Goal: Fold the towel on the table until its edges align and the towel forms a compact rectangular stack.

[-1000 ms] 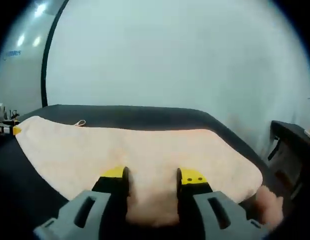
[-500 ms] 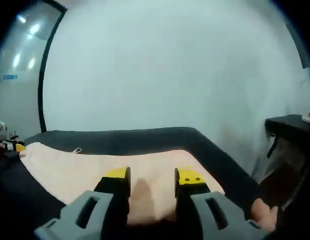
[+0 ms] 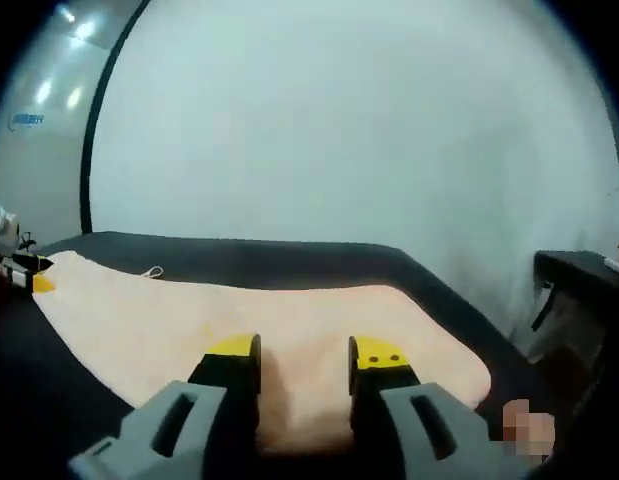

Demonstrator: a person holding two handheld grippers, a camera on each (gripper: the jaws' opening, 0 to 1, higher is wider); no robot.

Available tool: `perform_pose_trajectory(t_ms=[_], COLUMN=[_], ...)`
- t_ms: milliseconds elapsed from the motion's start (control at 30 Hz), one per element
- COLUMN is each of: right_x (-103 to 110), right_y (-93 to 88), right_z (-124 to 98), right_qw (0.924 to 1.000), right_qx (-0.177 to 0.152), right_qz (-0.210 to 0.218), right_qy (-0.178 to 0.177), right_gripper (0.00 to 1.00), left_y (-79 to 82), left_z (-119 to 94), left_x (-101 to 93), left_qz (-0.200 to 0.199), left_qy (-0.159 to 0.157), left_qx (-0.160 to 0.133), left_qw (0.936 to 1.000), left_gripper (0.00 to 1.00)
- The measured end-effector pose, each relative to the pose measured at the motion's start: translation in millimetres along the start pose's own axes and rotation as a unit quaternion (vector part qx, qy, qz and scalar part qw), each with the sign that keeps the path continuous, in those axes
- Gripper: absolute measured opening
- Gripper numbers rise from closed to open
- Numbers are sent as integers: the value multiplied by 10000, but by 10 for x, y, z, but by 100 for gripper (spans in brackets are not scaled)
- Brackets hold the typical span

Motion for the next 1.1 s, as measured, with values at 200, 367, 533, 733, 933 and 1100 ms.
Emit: perform_pose_trajectory(t_ms=[200,367,533,733,933,1100], right_x=[-458,-860,-930,-696,-718,-728], right_y=[213,385,129,17,-64,-135], right_z=[-302,-733,-807,-506,-341,-303], right_qw=[9938,9625,9272,9236,9108,9141], right_qx=[-47,-239,456,852,1098,1101], right_qz=[792,2402,3272,3344,3369,3170], right_qy=[-776,-1237,-1766,-1671,-2116,-2276], right_gripper=[15,16,30,47,24,5], left_y=[231,219,-98,-70,-119,-136], left_z=[-281,-910,-1243,-1182,-1159,-1129], left_x=[285,678,705,673,633,646], left_qz=[6,-1302,-2129,-1862,-1560,-1487], left_qy=[256,1155,1787,1642,1596,1543], left_qx=[-565,-1139,-916,-958,-867,-792], left_qw=[9981,9781,9562,9639,9709,9736], left_gripper=[86,77,72,70,70,70])
Point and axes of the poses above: the point that each gripper's makers call its tool centre point, and the gripper's own axes: z roughly forward along the fingers, x roughly to its left, y roughly out of its top, the point moved 8 cm from there along -z, roughly backward along the fingers, and after that the axes turned 14 degrees about -x, right-handed, at the moved point
